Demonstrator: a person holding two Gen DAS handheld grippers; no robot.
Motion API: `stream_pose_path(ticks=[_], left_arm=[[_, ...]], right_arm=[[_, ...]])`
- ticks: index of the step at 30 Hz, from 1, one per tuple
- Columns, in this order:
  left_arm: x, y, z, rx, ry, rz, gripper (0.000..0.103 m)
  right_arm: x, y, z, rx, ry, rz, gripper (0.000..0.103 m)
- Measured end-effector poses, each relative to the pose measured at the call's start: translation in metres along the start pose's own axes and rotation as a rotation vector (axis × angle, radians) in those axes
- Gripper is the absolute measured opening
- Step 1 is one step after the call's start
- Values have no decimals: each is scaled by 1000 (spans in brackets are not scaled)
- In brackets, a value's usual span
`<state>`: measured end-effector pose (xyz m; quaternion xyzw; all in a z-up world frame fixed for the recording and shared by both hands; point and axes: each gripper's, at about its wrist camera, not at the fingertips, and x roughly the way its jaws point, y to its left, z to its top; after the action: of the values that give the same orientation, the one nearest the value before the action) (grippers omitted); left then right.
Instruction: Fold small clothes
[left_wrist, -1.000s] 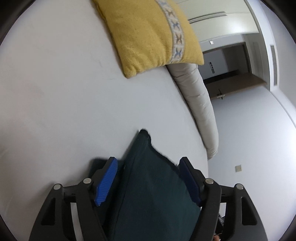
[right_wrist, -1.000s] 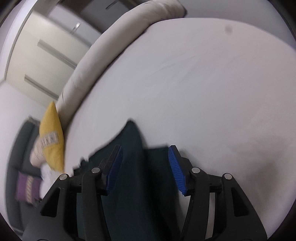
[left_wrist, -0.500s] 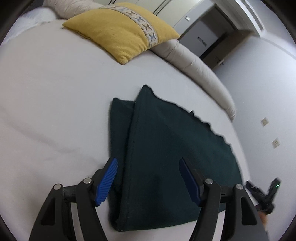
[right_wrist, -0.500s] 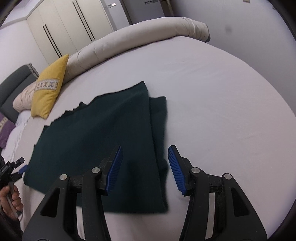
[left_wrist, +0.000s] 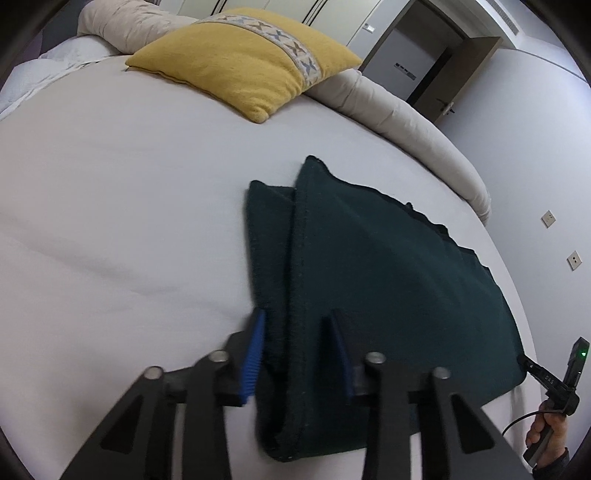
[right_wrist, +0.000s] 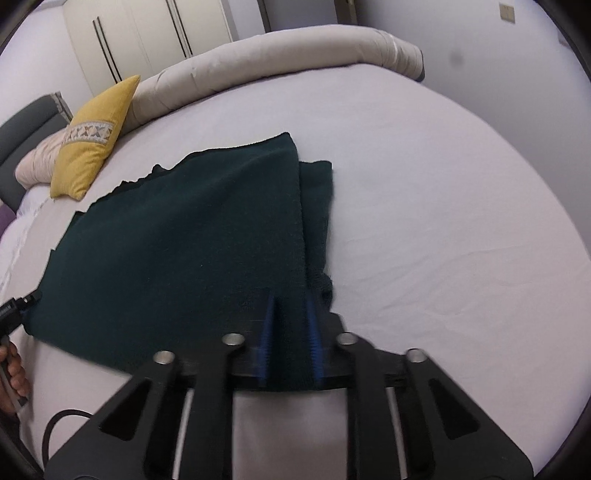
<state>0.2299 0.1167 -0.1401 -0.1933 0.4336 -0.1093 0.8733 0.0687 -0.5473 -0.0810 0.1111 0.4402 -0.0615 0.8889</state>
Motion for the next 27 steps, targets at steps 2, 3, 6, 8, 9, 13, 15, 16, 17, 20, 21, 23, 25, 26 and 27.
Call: stream_pose_path(ticks=[2, 3, 6, 8, 9, 13, 15, 16, 17, 20, 21, 23, 25, 26, 27], left_arm=[[-2, 1, -1, -4, -1, 3, 25], [-4, 0, -2, 0, -5, 8, 24], [-8, -5, -4, 25, -12, 25, 20], [-10, -5, -7, 23, -17, 27, 17], [-11, -5, -7, 17, -18, 26, 17], [-23, -8, -11, 11, -43, 42, 13], [-29, -11, -15, 22, -51, 58, 8], [-30, -12, -17, 30, -51, 58, 7], [-30, -12, -21, 37, -46, 58, 6], [-26, -12, -32, 46, -17, 51, 6], [-26, -10, -35, 40, -18, 41, 6], [-28, -5, -38, 21, -19, 27, 6], [-33, 0, -40, 10, -27, 23, 6], [-36, 0, -41, 8, -28, 22, 6], [-39, 0, -42, 6, -30, 19, 6]], right_arm=[[-2, 1, 2, -5, 1, -6, 6], [-3, 1, 2, -4, 2, -8, 6], [-7, 2, 3, -12, -1, -12, 5], [-10, 5, 3, -26, -3, -20, 5], [-12, 5, 4, -24, -5, -15, 5], [-24, 5, 2, -25, -18, -3, 4], [-30, 3, -2, -22, -23, -3, 4], [-31, -1, -5, -13, -21, 4, 4], [-31, -4, -8, -7, -15, 7, 4], [-19, -17, -17, 36, 18, 21, 4], [-17, -20, -19, 53, 22, 29, 4], [-18, -23, -21, 72, 16, 40, 4], [-21, -21, -21, 60, 11, 36, 4], [-24, -19, -21, 53, 8, 34, 4], [-26, -19, -21, 51, 6, 34, 4]])
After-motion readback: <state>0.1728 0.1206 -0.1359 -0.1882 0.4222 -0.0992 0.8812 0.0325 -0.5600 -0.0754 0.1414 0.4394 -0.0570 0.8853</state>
